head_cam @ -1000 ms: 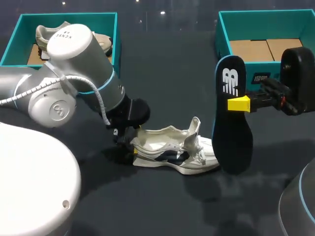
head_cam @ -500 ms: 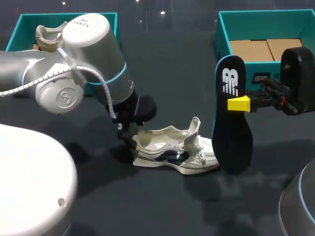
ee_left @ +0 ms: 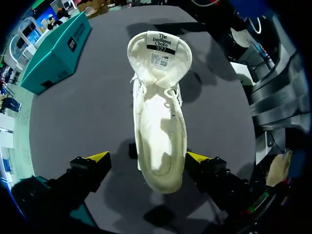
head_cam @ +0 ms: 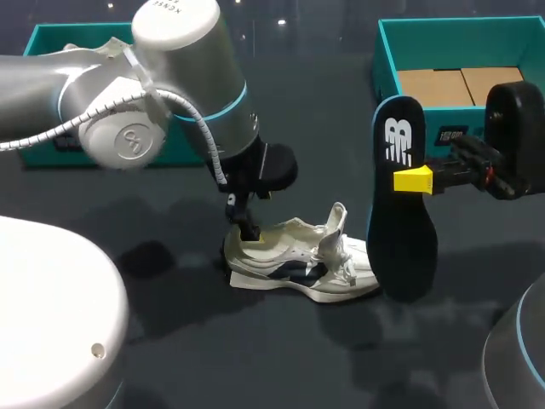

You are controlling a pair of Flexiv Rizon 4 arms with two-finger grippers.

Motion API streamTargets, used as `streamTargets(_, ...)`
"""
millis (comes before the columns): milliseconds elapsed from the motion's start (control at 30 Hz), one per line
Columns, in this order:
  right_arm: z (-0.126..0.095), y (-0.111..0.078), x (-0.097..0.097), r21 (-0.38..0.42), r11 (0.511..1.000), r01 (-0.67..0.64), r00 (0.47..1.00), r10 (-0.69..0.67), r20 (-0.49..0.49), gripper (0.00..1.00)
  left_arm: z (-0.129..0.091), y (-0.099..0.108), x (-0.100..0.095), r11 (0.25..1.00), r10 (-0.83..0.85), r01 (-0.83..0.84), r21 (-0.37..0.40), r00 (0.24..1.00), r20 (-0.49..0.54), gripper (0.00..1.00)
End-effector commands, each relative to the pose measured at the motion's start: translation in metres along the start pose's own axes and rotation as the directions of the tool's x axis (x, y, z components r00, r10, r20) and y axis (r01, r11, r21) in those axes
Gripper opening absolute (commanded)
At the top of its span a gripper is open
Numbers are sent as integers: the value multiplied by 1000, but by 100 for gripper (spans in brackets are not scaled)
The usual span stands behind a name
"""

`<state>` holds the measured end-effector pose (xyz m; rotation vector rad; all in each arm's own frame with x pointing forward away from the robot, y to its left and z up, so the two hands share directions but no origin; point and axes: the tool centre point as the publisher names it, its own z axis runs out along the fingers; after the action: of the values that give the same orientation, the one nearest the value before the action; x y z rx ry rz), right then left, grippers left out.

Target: Take the shoe out of the shoebox, open the shoe tongue, remove and reinsert the insole, then place the shoe into the shoebox

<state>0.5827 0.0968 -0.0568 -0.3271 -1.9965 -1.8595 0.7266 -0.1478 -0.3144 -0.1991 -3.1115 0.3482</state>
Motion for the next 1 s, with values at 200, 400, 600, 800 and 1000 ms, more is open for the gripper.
streamTargets(200,1,-1,0,1,1000,-1,1000,1,1,0,17,-18,-25,998,-32,30,-50,998,-56,100)
streamTargets(400,1,-1,0,1,1000,-1,1000,1,1,0,23,-21,-25,999,-13,10,-45,998,-61,100)
streamTargets(600,1,-1,0,1,1000,-1,1000,1,1,0,40,-27,-30,999,-38,37,-8,999,-30,100)
streamTargets(800,1,-1,0,1,1000,-1,1000,1,1,0,54,-31,-28,1000,-18,18,0,1000,-19,74)
streamTargets(1000,1,-1,0,1,1000,-1,1000,1,1,0,69,-38,-24,1000,10,-10,-16,1000,-3,45)
